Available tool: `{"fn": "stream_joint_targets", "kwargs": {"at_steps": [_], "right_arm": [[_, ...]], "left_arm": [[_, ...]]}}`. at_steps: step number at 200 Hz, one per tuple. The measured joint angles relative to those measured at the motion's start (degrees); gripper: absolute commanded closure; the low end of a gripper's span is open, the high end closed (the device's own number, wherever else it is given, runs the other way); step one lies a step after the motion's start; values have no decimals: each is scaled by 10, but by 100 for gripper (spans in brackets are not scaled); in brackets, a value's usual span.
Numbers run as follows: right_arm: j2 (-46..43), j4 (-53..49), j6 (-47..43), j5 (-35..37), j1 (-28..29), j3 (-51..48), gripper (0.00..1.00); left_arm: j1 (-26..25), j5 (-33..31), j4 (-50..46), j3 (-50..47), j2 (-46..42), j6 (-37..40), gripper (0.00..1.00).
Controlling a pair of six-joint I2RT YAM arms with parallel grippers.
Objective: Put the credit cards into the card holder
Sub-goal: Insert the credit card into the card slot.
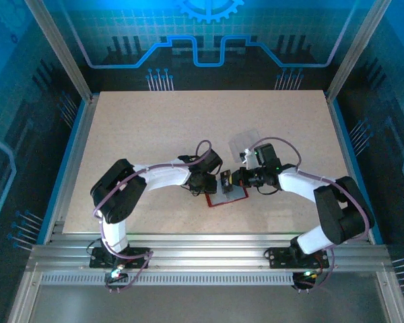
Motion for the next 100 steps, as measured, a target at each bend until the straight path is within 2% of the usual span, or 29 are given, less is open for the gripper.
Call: {"fn": "stream_joint_targets", "kwargs": {"at_steps": [100], "right_arm": [[22, 7, 2, -17, 0, 1, 100]], "left_arm": [[0, 0, 2, 0, 0, 0, 72]]}}
